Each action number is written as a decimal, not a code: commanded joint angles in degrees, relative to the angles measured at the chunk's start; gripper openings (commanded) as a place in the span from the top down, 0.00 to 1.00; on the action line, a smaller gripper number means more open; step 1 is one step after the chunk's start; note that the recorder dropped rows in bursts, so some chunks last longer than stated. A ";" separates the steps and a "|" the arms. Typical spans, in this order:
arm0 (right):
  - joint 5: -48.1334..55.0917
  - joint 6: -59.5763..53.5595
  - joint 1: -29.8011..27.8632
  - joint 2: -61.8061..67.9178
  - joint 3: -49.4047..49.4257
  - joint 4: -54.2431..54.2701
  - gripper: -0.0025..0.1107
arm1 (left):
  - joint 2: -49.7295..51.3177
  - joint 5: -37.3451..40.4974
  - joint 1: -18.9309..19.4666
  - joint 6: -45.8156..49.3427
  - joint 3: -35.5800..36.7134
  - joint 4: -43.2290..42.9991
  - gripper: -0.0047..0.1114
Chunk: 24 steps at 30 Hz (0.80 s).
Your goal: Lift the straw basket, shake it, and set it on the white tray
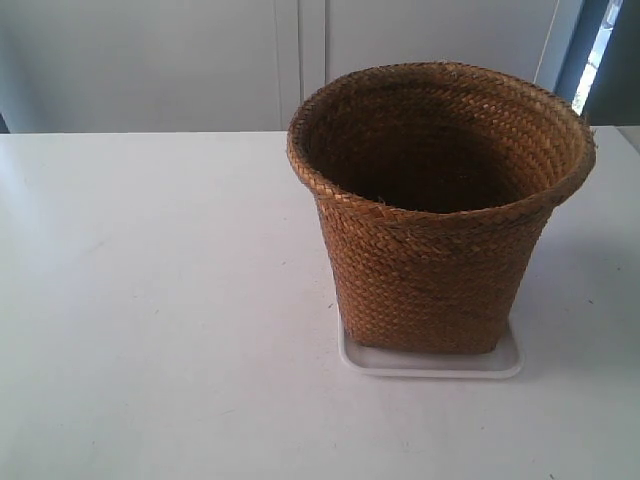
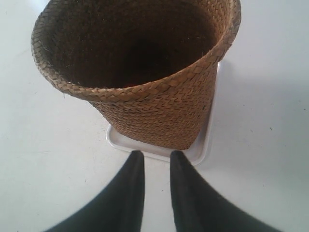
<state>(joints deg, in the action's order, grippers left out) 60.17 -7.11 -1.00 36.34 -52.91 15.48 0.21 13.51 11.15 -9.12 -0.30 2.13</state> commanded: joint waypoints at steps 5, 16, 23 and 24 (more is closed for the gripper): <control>-0.11 -0.11 -0.09 -0.22 0.31 -0.04 0.81 | -0.21 -0.18 0.10 0.16 0.30 0.65 0.96; -0.11 -0.11 -0.09 -0.22 0.31 0.12 0.81 | -0.21 -0.18 0.10 0.16 0.30 0.65 0.96; -0.11 -0.62 -0.09 -0.22 0.31 -0.01 0.81 | -0.21 -0.18 0.10 0.16 0.30 0.65 0.96; -0.53 -2.06 -0.09 -0.22 0.31 -0.78 0.81 | -0.21 -0.18 0.10 0.16 0.30 0.65 0.96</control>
<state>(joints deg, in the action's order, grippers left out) 60.17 -7.24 -1.00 36.34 -52.91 15.48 0.21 13.51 11.15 -9.12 -0.30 2.13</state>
